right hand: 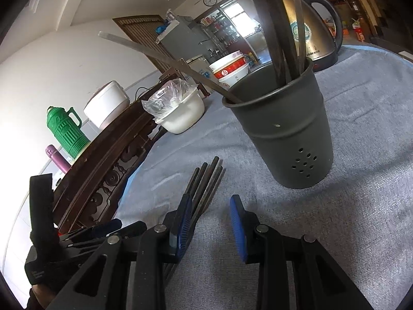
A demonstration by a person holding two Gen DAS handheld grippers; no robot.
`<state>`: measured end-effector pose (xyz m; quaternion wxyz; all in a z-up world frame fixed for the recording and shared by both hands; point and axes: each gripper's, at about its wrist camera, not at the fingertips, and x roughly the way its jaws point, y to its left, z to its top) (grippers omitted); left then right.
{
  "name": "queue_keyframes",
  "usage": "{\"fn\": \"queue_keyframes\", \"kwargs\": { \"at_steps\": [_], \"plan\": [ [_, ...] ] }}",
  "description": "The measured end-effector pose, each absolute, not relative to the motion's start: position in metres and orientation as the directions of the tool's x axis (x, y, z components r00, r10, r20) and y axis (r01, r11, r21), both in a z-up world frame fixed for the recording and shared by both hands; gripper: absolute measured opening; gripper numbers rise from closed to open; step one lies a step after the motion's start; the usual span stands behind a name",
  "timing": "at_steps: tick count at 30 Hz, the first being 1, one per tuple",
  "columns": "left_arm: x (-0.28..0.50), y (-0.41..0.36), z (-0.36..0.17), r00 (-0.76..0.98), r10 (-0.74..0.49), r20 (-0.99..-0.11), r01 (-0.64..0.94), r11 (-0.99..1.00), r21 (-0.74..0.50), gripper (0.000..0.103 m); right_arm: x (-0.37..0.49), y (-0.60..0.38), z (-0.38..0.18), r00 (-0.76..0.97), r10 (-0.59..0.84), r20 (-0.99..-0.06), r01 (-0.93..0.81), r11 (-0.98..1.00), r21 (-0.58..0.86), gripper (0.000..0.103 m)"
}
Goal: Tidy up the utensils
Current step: 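Bring both open tools back over the remaining chopsticks on the cloth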
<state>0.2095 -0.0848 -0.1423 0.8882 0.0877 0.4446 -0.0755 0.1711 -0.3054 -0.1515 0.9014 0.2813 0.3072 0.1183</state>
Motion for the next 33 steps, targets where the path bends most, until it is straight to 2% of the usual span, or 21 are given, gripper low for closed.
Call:
{"fn": "queue_keyframes", "kwargs": {
  "at_steps": [18,27,33],
  "plan": [
    [0.219,-0.102,-0.165,0.508,-0.142,-0.849,0.268,0.963,0.0,0.072,0.178,-0.309,-0.158,0.765,0.394,-0.509,-0.019,0.805,0.593,0.033],
    [0.223,-0.089,-0.163,0.51,-0.094,-0.855,0.227,0.974,0.028,0.072,0.178,-0.309,-0.158,0.765,0.393,-0.51,-0.017,0.804,0.594,0.033],
    [0.226,-0.094,-0.153,0.513,-0.111,-0.851,0.25,0.968,0.025,0.072,0.178,-0.312,-0.158,0.765,0.391,-0.511,-0.008,0.801,0.599,0.033]
  ]
}}
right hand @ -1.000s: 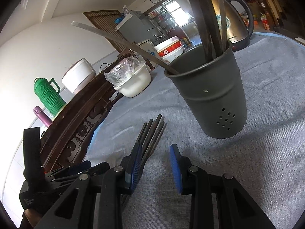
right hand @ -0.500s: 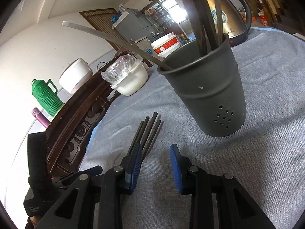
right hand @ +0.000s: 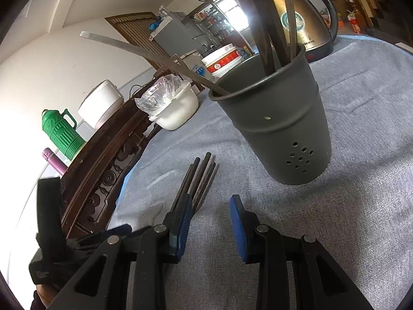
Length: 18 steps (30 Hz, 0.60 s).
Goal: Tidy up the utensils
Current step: 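Bring both open tools back over the remaining chopsticks on the cloth, then close the left tool on a thin dark chopstick and lift it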
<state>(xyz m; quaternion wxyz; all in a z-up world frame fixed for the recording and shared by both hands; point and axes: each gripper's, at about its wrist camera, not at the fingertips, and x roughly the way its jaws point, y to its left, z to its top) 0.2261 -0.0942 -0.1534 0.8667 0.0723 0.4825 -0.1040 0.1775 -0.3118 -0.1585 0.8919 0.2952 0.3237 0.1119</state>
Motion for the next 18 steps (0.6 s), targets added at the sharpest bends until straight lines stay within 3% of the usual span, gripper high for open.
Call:
{"fn": "queue_keyframes", "kwargs": {
  "at_steps": [5,15,18],
  "plan": [
    [0.25,-0.106,-0.147,0.526,-0.105,-0.844,0.272,0.961,0.05,0.072,0.177,-0.312,-0.158,0.766,0.389,-0.512,-0.006,0.8,0.6,0.033],
    [0.312,-0.123,-0.156,0.383,-0.21,-0.9,0.304,0.948,-0.091,0.072,0.176,-0.311,-0.159,0.766,0.393,-0.509,-0.008,0.798,0.603,0.033],
    [0.322,-0.12,-0.165,0.344,-0.217,-0.913,0.297,0.948,-0.114,0.065,0.176,-0.311,-0.158,0.768,0.393,-0.506,-0.009,0.796,0.605,0.033]
  ]
}}
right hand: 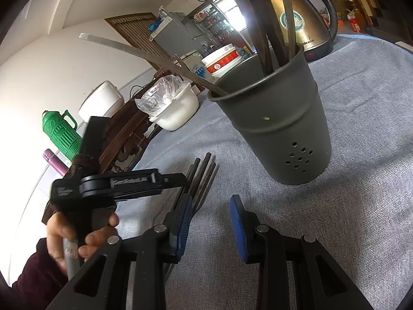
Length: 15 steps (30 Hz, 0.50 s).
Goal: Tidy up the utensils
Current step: 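Close the left tool on a thin dark chopstick and lift it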
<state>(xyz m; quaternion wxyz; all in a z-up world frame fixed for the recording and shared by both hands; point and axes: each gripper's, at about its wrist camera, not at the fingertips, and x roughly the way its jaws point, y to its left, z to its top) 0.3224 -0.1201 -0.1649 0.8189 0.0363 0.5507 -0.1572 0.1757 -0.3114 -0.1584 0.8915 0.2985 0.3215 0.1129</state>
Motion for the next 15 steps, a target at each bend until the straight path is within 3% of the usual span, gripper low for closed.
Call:
{"fn": "queue_keyframes", "kwargs": {
  "at_steps": [7,9,13,15],
  "plan": [
    [0.331,-0.128,-0.169,0.328,-0.195,-0.925,0.324,0.942,-0.083,0.057,0.175,-0.312,-0.158,0.768,0.393,-0.505,-0.008,0.795,0.606,0.033],
    [0.332,-0.13,-0.169,0.336,-0.187,-0.923,0.335,0.94,-0.069,0.05,0.174,-0.312,-0.158,0.768,0.393,-0.506,-0.008,0.795,0.607,0.033],
    [0.332,-0.132,-0.168,0.344,-0.181,-0.921,0.374,0.927,-0.043,0.022,0.175,-0.312,-0.158,0.767,0.392,-0.509,-0.003,0.794,0.608,0.033],
    [0.329,-0.131,-0.168,0.346,-0.173,-0.922,0.393,0.919,-0.025,0.015,0.175,-0.312,-0.159,0.766,0.391,-0.51,0.0,0.794,0.608,0.033]
  ]
}}
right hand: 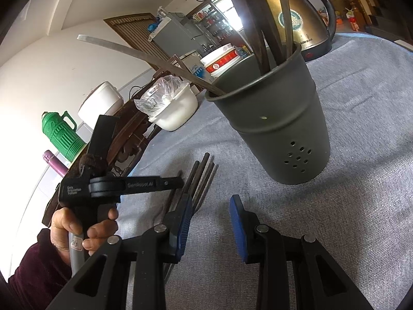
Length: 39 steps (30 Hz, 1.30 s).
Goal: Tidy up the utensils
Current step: 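Close the left tool on a thin dark chopstick and lift it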
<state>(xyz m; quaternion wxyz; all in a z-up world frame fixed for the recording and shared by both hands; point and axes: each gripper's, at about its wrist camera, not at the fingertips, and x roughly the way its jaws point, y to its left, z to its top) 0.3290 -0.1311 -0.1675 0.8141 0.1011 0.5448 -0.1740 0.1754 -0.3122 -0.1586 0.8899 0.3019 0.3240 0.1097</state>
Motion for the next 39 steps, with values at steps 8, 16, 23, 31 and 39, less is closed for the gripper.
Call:
{"fn": "queue_keyframes", "kwargs": {
  "at_steps": [8,16,23,31,39],
  "plan": [
    [0.315,-0.11,-0.168,0.302,-0.218,-0.928,0.44,0.896,-0.067,0.011,0.176,-0.313,-0.16,0.765,0.385,-0.516,0.011,0.793,0.609,0.033],
    [0.322,-0.09,-0.16,0.261,-0.259,-0.93,0.419,0.898,-0.133,0.011,0.181,-0.293,-0.147,0.767,0.313,-0.561,0.013,0.866,0.5,0.032],
    [0.326,-0.086,-0.162,0.244,-0.284,-0.927,0.413,0.895,-0.165,0.011,0.225,-0.258,-0.133,0.703,0.263,-0.661,0.033,0.916,0.4,0.019],
    [0.325,-0.08,-0.163,0.249,-0.309,-0.918,0.43,0.884,-0.181,0.012,0.258,-0.249,-0.149,0.619,0.208,-0.757,0.123,0.926,0.356,0.012],
    [0.325,-0.075,-0.162,0.234,-0.324,-0.917,0.427,0.881,-0.203,0.012,0.276,-0.242,-0.159,0.527,0.174,-0.832,0.165,0.939,0.301,0.012]
  ]
}}
